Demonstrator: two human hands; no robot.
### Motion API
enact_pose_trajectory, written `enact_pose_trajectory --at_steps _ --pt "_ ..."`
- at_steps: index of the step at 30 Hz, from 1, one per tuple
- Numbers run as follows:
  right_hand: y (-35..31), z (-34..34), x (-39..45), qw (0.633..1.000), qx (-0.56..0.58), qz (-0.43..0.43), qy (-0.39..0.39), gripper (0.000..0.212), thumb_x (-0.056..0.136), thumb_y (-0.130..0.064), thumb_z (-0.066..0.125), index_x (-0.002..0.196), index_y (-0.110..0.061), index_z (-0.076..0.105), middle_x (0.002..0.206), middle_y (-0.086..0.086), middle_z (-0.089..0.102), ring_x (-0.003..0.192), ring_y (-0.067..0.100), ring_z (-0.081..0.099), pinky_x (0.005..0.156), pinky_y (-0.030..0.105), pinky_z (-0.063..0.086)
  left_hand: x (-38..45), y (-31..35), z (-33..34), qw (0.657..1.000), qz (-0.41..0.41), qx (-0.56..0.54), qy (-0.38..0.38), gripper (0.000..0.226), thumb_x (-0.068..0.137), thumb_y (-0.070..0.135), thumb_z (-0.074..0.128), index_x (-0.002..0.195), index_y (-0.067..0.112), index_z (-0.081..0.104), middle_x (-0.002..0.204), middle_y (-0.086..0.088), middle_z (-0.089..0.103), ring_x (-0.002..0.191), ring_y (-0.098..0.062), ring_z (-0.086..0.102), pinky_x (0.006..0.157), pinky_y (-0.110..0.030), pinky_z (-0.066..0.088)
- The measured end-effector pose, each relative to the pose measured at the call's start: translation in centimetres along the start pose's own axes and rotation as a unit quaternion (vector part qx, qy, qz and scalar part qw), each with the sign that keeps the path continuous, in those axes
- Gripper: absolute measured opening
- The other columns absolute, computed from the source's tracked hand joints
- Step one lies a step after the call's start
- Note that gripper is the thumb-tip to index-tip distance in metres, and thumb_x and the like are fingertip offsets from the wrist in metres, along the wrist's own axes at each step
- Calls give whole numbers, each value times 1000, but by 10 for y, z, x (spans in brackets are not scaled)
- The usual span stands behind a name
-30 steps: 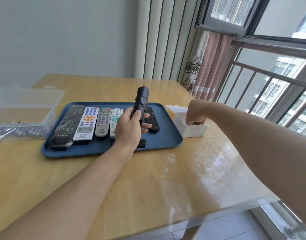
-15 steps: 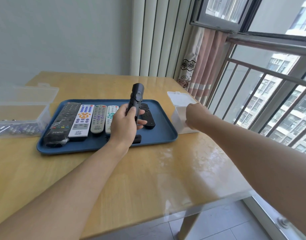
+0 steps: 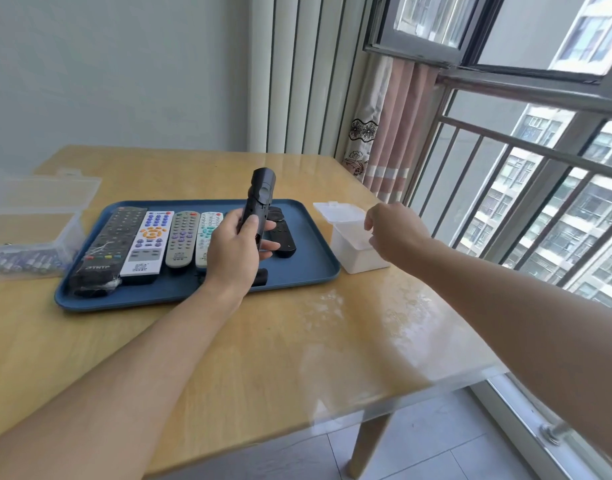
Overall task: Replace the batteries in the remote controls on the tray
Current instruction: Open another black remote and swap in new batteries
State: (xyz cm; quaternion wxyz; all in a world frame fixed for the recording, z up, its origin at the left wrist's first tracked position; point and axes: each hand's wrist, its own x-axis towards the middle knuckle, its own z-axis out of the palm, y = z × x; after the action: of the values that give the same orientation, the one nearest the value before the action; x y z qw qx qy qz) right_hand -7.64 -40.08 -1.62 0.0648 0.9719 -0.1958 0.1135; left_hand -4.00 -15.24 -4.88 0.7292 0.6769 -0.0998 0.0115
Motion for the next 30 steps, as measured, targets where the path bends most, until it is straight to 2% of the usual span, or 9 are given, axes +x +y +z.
enact_pose_trajectory --at_steps 3,7,13,18,22,24,26,28,30 --pt "-3 -3 -5 999 -47 -5 14 25 86 -1 62 108 -12 69 96 8 66 76 28 63 67 38 57 0 0 0 1000 6 3 2 25 107 19 42 118 15 64 105 1 75 74 -17 74 72 -31 61" --pt "-6 -4 -16 994 -98 5 38 27 89 -7 60 112 -20 66 101 3 66 80 25 60 64 33 41 0 -1 -1 1000 8 2 3 25 107 19 41 119 15 63 105 1 75 75 -17 74 71 -30 61" --pt "10 8 -37 995 42 23 91 32 89 -10 61 116 -26 65 112 -4 67 96 23 64 66 33 44 -2 0 2 999 13 -18 -31 24 108 19 42 118 14 63 105 -2 73 73 -20 72 62 -29 58" --pt "16 10 -50 989 96 13 113 22 91 -15 59 108 -25 68 104 -4 66 89 22 63 68 36 51 -14 5 27 993 -20 -36 -115 18 106 18 47 101 10 63 81 -6 60 59 -15 52 53 -29 45" --pt "21 13 -57 989 106 7 105 16 91 -21 61 102 -27 71 99 -5 66 91 23 63 69 35 50 -18 6 64 983 -74 -24 -164 6 105 14 50 107 10 54 95 -5 65 65 -15 63 61 -28 51" --pt "21 14 -59 989 112 0 93 18 90 -23 63 105 -28 71 101 -6 67 93 23 63 73 36 52 -18 2 81 983 -98 -15 -155 12 103 13 53 114 11 50 99 -6 66 64 -13 62 61 -30 50" --pt "21 13 -59 990 121 0 70 23 89 -23 64 111 -30 70 103 -7 69 95 22 63 76 38 54 -19 -2 95 982 -112 2 -151 21 96 20 65 111 11 53 85 -6 62 63 -18 55 60 -33 46" --pt "23 12 -57 989 139 7 39 25 89 -23 66 112 -33 67 101 -9 72 96 21 64 79 39 55 -19 -4 104 981 -120 14 -153 26 86 27 78 95 12 58 71 -3 56 57 -17 50 54 -28 41" --pt "28 10 -52 985 172 13 4 23 88 -21 67 106 -35 67 98 -11 73 93 17 66 77 41 58 -18 -4 109 982 -127 15 -137 24 82 16 82 82 14 58 62 -1 53 52 -16 47 48 -24 37"
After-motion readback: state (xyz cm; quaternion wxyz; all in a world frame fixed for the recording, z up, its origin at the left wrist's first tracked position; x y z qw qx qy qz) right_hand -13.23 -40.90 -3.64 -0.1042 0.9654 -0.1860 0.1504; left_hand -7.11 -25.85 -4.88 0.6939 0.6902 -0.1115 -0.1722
